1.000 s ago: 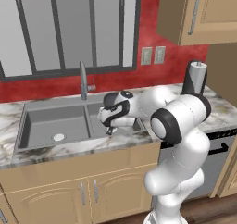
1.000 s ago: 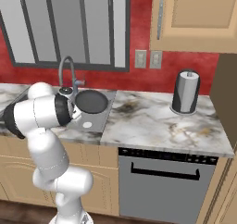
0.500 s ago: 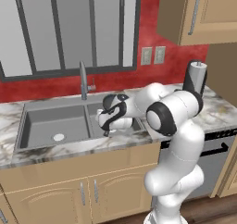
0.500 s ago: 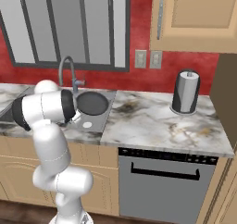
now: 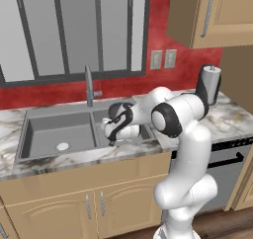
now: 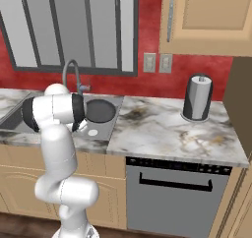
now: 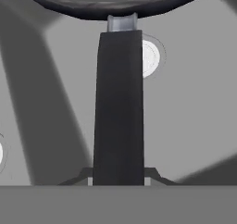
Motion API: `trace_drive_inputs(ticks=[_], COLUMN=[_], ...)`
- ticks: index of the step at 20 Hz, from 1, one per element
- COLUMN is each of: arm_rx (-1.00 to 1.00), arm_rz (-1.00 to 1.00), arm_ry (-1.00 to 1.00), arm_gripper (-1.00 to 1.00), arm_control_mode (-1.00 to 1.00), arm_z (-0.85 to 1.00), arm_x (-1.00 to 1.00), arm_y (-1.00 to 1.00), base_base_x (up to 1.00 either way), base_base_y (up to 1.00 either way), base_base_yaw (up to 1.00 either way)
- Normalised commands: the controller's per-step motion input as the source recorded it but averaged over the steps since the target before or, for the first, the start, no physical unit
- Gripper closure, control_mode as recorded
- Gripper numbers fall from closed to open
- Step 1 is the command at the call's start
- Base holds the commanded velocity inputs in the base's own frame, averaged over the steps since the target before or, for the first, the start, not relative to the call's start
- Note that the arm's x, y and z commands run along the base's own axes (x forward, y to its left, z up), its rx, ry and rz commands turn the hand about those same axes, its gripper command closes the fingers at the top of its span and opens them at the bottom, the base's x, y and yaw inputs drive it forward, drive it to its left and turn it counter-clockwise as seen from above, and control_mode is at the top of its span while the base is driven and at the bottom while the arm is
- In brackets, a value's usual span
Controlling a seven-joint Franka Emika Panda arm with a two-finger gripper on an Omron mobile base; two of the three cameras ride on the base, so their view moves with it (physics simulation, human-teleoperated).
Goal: Move the pot and pan from the stove into the sink.
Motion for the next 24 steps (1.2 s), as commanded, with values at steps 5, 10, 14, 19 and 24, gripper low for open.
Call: trace_drive_inputs(ticks=[5,10,14,19,24], arm_rx=[0.0,0.0,0.0,0.01,0.01], arm_rz=[-0.03,-0.07,-0.07,-0.03,0.0], arm_ry=[0.0,0.0,0.0,0.0,0.01], arm_gripper=[1.0,1.0,1.0,1.0,1.0], arm_control_mode=[-1.0,-1.0,-1.0,-1.0,-1.0], arm_z=[-0.16,-0.1,-0.17,-0.16,-0.05], arm_x=[0.35,0.5,0.44,0.16,0.0], arm_y=[0.04,0.19,0.18,0.11,0.0], base_base_x=[0.0,0.0,0.0,0.0,0.0], base_base_y=[0.0,0.0,0.0,0.0,0.0], base_base_yaw=[0.0,0.0,0.0,0.0,0.0])
